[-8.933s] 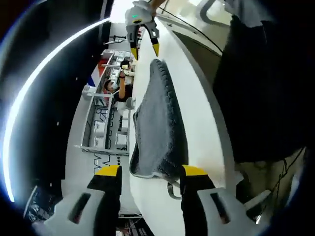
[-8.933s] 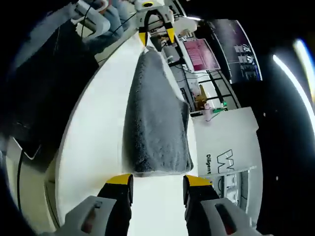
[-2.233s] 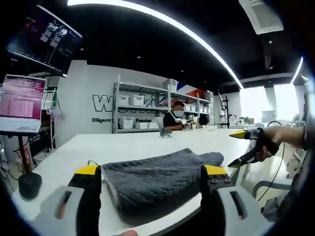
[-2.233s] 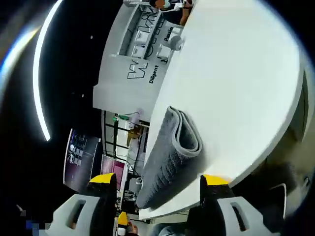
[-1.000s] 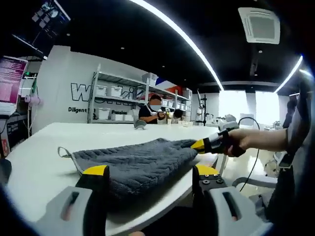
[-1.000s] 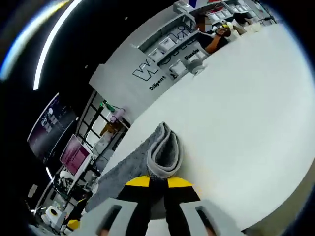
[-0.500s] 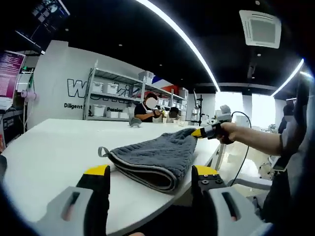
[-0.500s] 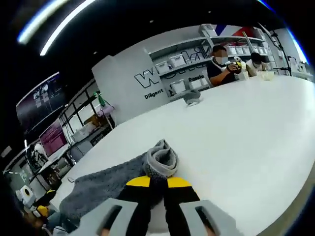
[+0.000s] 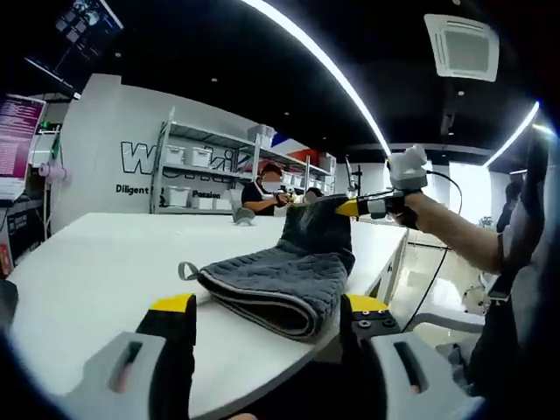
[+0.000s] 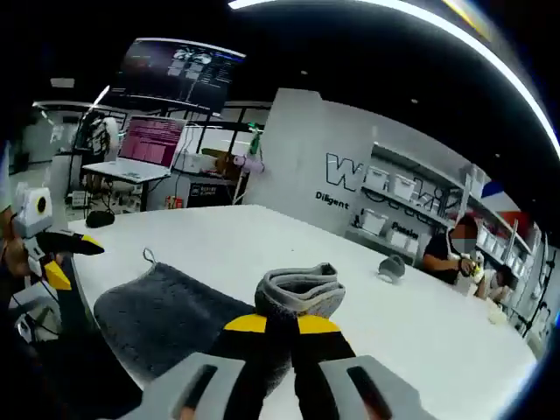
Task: Fold the towel on the table until its edges align and the towel forms a compact rectangular stack.
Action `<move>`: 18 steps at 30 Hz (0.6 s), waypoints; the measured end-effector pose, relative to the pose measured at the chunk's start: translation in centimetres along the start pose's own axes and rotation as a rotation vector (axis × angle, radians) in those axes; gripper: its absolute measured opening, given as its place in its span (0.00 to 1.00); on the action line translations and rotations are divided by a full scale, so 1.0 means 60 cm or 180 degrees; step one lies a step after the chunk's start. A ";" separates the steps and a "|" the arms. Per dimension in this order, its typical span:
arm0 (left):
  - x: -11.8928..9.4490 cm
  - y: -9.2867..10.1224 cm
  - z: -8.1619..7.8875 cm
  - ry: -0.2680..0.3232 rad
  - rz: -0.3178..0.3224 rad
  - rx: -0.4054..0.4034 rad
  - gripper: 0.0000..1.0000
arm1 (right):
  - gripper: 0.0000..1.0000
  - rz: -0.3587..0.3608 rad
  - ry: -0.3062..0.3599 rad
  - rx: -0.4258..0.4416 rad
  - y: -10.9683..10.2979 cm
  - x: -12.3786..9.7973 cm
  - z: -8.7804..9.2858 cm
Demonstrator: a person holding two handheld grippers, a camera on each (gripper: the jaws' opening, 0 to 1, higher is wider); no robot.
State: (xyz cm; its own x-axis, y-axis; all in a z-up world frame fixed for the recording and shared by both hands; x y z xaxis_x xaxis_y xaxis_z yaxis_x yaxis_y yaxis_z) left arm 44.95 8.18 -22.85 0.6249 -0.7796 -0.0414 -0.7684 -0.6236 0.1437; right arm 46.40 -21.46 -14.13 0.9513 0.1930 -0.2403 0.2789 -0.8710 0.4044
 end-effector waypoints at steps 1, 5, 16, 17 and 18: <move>0.000 0.000 0.000 0.0002 0.0007 -0.0005 0.70 | 0.08 -0.0011 0.0029 -0.0052 -0.005 0.000 -0.005; -0.001 -0.002 0.000 0.0006 -0.0001 -0.0002 0.70 | 0.08 -0.0085 0.0125 -0.0483 -0.040 -0.002 -0.030; -0.002 -0.006 0.002 0.0004 -0.0013 -0.0027 0.70 | 0.08 -0.0538 0.0136 -0.1599 -0.186 0.033 -0.025; -0.003 -0.006 0.001 0.0007 -0.0007 -0.0024 0.70 | 0.08 -0.0570 0.0130 -0.1624 -0.192 0.035 -0.024; -0.003 -0.005 0.000 0.0015 -0.0004 -0.0027 0.70 | 0.08 -0.0593 0.0133 -0.1664 -0.199 0.035 -0.023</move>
State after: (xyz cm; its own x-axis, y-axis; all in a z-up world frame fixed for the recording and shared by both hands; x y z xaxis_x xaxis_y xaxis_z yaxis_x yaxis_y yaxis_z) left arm 45.09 8.53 -22.89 0.6266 -0.7785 -0.0370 -0.7664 -0.6241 0.1521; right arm 45.25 -10.02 -18.25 0.8811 0.3495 -0.3187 0.4608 -0.4824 0.7450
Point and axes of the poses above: the point that each gripper's makers call its tool centre point, and the gripper's own axes: x roughly forward along the fingers, y roughly to its right, z roughly out of its underside, the point moved 7 cm from there along -x, roughly backward along the fingers, and after that the axes turned 3 degrees about -x, right-handed, at the moved point
